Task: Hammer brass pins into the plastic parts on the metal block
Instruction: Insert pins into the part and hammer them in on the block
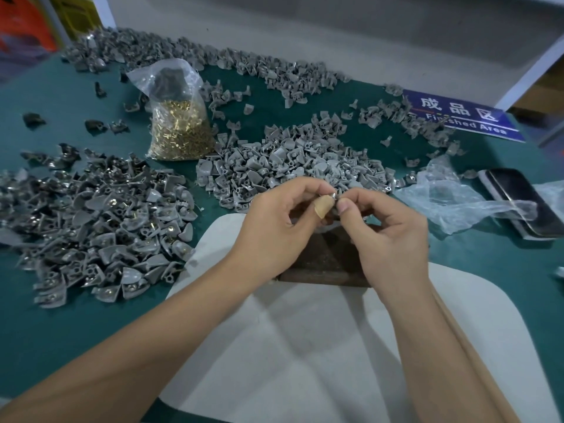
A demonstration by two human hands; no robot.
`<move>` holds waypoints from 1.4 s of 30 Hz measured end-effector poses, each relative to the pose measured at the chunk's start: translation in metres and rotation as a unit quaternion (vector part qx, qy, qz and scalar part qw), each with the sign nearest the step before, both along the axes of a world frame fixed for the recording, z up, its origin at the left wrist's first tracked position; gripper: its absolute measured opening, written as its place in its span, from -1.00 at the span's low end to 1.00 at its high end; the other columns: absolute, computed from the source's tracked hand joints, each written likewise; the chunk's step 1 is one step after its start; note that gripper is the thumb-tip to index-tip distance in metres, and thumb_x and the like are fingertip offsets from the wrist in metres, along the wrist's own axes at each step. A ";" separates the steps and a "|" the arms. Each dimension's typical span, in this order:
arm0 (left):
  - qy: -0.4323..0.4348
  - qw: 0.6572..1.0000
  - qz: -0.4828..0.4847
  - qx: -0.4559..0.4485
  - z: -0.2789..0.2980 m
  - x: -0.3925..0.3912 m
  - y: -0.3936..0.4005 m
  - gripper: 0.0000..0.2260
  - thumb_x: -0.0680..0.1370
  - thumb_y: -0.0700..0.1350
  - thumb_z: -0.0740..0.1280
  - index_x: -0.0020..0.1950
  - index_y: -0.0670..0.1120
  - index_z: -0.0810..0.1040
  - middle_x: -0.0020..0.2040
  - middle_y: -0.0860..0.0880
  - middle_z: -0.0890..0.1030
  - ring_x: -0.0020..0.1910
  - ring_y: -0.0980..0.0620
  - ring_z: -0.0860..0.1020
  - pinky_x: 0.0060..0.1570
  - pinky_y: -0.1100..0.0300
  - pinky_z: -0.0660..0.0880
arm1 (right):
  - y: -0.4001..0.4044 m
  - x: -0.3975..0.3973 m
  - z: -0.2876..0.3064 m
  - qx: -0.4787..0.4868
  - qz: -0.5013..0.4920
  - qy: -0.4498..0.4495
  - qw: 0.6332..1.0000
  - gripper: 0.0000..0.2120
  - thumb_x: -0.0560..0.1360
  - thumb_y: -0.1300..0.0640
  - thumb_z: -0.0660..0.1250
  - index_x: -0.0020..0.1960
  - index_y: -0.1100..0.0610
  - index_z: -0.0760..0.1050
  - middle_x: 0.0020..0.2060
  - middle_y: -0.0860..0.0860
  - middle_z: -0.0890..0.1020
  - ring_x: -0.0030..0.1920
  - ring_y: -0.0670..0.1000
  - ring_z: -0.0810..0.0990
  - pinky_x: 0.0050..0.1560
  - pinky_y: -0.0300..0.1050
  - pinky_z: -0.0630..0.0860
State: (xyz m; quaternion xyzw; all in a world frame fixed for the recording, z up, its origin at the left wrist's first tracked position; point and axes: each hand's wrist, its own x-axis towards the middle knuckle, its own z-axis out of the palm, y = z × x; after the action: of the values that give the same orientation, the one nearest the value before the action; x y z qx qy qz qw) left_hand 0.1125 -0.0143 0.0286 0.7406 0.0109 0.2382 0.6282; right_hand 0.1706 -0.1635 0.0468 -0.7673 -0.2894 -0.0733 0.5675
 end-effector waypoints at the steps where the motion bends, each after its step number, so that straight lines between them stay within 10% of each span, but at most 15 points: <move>1: 0.000 1.000 0.001 -0.012 0.000 0.000 -0.001 -0.91 0.62 -0.21 0.38 0.11 -0.13 0.64 -0.08 0.04 0.71 -0.08 0.06 0.68 -0.11 0.18 0.60 | 0.000 0.000 0.000 0.000 0.003 -0.001 1.000 -0.83 0.54 0.25 0.43 -0.14 -0.01 0.65 -0.30 -0.19 0.62 -0.22 -0.23 0.54 -0.10 -0.38 0.43; 12: -0.007 0.992 0.016 -0.128 -0.004 -0.001 -0.010 -0.91 0.62 -0.16 0.40 0.09 -0.13 0.64 -0.15 -0.10 0.72 -0.23 0.03 0.70 -0.19 0.25 0.60 | 0.004 -0.002 0.008 0.060 0.046 0.059 0.995 -0.74 0.55 0.31 0.42 -0.14 -0.04 0.68 -0.35 -0.22 0.66 -0.35 -0.26 0.60 -0.33 -0.45 0.48; 22: -0.005 1.000 0.004 -0.019 -0.002 -0.001 -0.002 -0.91 0.60 -0.23 0.40 0.06 -0.09 0.65 -0.10 0.03 0.72 -0.22 0.11 0.67 -0.19 0.33 0.56 | -0.003 0.000 0.002 -0.057 -0.011 -0.066 0.996 -0.86 0.49 0.25 0.46 -0.16 0.03 0.70 -0.28 -0.11 0.66 -0.18 -0.04 0.63 -0.14 -0.26 0.50; 30: -0.016 0.999 -0.030 0.001 0.000 -0.002 0.003 -0.91 0.60 -0.16 0.40 0.08 -0.04 0.65 -0.11 0.07 0.72 -0.17 0.09 0.70 -0.16 0.28 0.60 | -0.004 -0.004 0.007 0.021 0.040 0.067 0.997 -0.84 0.53 0.31 0.43 -0.16 0.12 0.70 -0.40 -0.19 0.60 -0.38 -0.19 0.52 -0.29 -0.41 0.41; 42: -0.029 0.997 -0.016 0.074 -0.003 0.000 0.009 -0.89 0.60 -0.19 0.41 0.10 -0.04 0.67 -0.15 0.10 0.71 -0.18 0.06 0.69 -0.12 0.26 0.60 | -0.005 -0.003 0.006 -0.039 0.025 -0.006 0.999 -0.85 0.52 0.29 0.45 -0.15 0.08 0.71 -0.32 -0.14 0.64 -0.27 -0.10 0.60 -0.18 -0.31 0.44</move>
State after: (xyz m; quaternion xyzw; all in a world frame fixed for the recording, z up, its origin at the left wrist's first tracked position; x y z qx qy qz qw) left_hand 0.1127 -0.0053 0.0254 0.7779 -0.0365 0.2499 0.5754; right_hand 0.1675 -0.1685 0.0524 -0.7811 -0.3141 -0.0525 0.5370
